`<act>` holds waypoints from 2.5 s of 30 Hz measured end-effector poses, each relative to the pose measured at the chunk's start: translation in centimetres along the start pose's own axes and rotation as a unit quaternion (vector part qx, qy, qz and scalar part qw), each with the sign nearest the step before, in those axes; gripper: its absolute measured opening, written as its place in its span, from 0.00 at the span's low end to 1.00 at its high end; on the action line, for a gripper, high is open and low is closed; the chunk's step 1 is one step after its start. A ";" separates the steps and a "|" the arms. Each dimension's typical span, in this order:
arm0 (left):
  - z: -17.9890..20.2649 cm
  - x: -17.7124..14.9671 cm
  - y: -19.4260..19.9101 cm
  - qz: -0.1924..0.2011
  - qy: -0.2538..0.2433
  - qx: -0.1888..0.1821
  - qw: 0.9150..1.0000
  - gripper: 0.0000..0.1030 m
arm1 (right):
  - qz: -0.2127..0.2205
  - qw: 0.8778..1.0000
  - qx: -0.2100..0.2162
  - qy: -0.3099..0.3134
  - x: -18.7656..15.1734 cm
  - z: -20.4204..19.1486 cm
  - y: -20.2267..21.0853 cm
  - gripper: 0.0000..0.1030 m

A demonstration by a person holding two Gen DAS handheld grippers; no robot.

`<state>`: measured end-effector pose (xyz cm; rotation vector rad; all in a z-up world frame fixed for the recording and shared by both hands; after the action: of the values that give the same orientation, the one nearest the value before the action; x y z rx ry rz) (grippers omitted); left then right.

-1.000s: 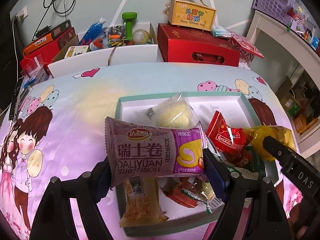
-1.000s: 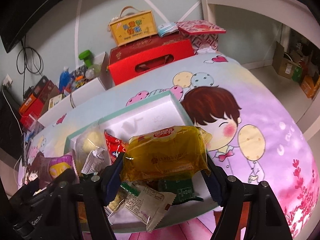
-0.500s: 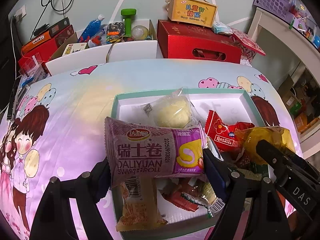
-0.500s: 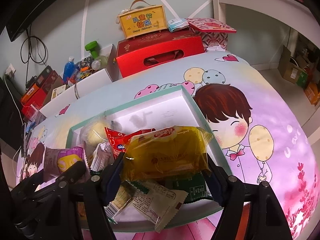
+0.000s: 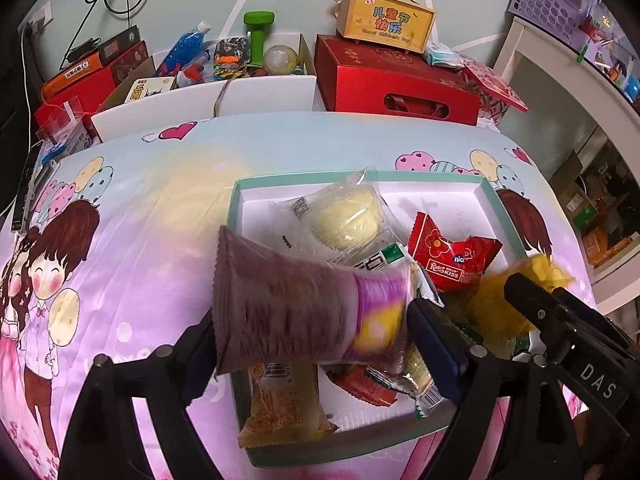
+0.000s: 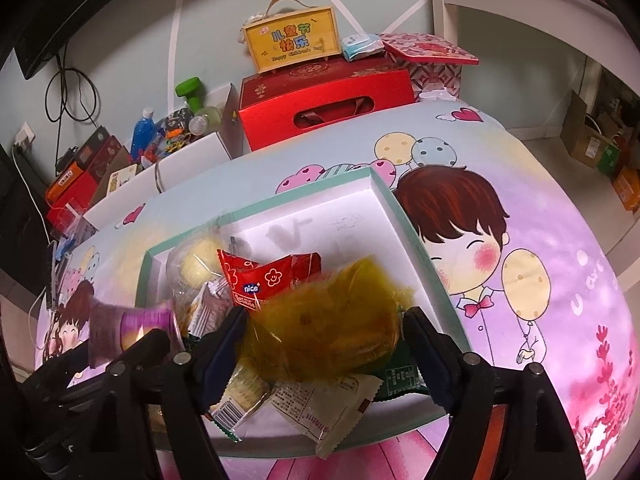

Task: Organize snacks
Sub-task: 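Open the left tool over the tray while the right tool releases the bread bag there, then withdraw both open tools up and away from the tray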

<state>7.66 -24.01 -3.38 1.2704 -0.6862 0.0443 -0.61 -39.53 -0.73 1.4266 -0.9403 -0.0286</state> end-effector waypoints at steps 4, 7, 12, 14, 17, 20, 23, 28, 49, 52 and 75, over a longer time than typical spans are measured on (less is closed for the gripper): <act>0.0 0.0 0.4 0.005 -0.003 -0.002 1.000 0.89 | 0.001 1.000 -0.001 -0.003 0.1 0.1 0.1 0.80; -0.1 0.2 0.8 0.010 -0.006 0.000 1.000 0.89 | 0.002 1.000 -0.001 0.001 0.1 0.0 0.2 0.80; -0.4 0.2 1.6 0.016 -0.004 -0.005 1.000 0.89 | 0.007 1.000 0.002 0.002 0.2 -0.2 0.6 0.80; -0.6 0.2 2.0 0.020 0.000 -0.006 1.000 0.89 | 0.009 1.000 0.004 0.002 0.3 -0.2 0.8 0.80; -1.0 0.2 2.2 0.022 0.006 -0.009 1.000 0.89 | 0.011 1.000 0.004 0.003 0.3 -0.3 1.0 0.80; -1.3 0.1 2.4 0.025 0.011 -0.013 1.000 0.89 | 0.012 1.000 0.004 0.004 0.4 -0.4 1.0 0.80; -1.5 0.0 2.6 0.027 0.016 -0.015 0.999 0.89 | 0.013 1.000 0.004 0.006 0.4 -0.5 1.1 0.80; -2.2 0.1 3.3 0.036 0.022 -0.013 0.999 0.89 | 0.011 1.000 0.004 0.013 0.3 -0.9 0.9 0.80; -9.1 -0.8 4.7 0.057 0.074 0.053 0.994 0.99 | 0.006 0.999 0.006 0.048 -0.4 -3.5 0.3 1.00; -10.0 -1.4 4.8 0.052 0.079 0.056 0.994 0.99 | 0.007 0.998 0.004 0.058 -0.6 -4.1 0.5 1.00; -13.9 -5.5 8.3 0.055 0.071 0.133 0.987 0.99 | 0.025 0.994 -0.011 0.108 -2.8 -7.8 3.2 1.00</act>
<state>6.17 -7.20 -0.75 1.4672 -0.6406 0.3240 0.34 -30.99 1.52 1.3547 -0.7947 0.1498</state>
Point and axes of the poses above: each gripper's, at about its wrist camera, not at the fingertips, and y roughly against the way its jaws point, z to its right, x to its top, the point moved 8 cm from there along -y, roughly the way its jaws point, and after that the axes turned 1 degree about -x, right-handed, at the moved point
